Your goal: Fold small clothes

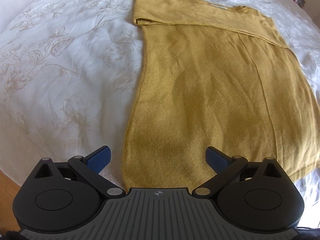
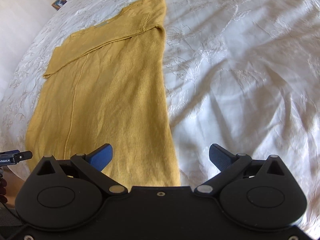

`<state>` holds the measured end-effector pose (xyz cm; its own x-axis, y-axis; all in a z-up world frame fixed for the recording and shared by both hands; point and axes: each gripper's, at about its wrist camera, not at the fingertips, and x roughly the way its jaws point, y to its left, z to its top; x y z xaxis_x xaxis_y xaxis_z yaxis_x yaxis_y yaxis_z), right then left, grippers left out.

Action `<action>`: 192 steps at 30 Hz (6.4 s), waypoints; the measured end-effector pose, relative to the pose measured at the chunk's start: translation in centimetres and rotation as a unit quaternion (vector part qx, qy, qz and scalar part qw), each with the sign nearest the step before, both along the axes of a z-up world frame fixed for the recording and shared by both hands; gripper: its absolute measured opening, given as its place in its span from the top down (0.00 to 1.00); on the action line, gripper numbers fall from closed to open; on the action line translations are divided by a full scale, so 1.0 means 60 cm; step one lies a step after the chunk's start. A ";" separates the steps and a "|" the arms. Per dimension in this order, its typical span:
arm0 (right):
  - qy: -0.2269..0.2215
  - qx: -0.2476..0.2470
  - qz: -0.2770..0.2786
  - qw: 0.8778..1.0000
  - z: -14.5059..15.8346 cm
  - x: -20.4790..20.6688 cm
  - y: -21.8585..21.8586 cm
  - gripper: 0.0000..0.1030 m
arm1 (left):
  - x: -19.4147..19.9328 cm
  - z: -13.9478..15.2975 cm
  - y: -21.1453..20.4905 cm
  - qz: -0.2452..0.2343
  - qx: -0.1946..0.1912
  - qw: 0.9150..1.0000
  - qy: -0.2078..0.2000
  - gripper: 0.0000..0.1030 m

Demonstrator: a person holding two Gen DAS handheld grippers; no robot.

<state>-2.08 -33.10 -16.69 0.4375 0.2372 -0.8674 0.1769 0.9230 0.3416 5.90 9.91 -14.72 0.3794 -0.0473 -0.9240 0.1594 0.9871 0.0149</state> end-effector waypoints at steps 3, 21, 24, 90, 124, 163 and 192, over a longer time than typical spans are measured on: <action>0.001 -0.003 -0.006 1.000 0.003 -0.020 0.008 0.01 | -0.018 0.003 0.012 -0.005 -0.003 1.000 -0.009 0.00; -0.026 -0.033 -0.021 0.999 0.039 -0.102 0.060 0.01 | -0.054 -0.030 0.060 -0.032 -0.030 0.998 -0.044 0.00; -0.025 -0.038 -0.015 0.999 0.036 -0.108 0.068 0.01 | -0.046 -0.042 0.062 -0.030 -0.034 0.998 -0.038 0.00; -0.074 0.205 0.018 0.976 0.046 0.047 -0.049 0.87 | 0.025 0.076 0.068 0.028 -0.172 0.981 -0.080 0.92; -0.110 0.131 -0.090 0.981 0.056 0.232 -0.067 0.85 | 0.260 0.046 0.002 -0.062 -0.130 0.987 -0.068 0.59; -0.092 0.133 -0.120 0.980 0.009 0.473 -0.087 0.84 | 0.493 0.048 0.067 0.122 -0.258 0.955 -0.085 0.96; -0.054 -0.049 0.110 0.991 -0.003 0.452 0.082 0.47 | 0.390 -0.011 -0.082 -0.089 -0.085 0.990 -0.070 0.44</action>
<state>25.01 -28.17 -16.85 0.4757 0.2536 -0.8423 -0.0653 0.9651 0.2538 29.30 5.02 -15.39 0.4747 -0.2747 -0.8362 0.3393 0.9337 -0.1141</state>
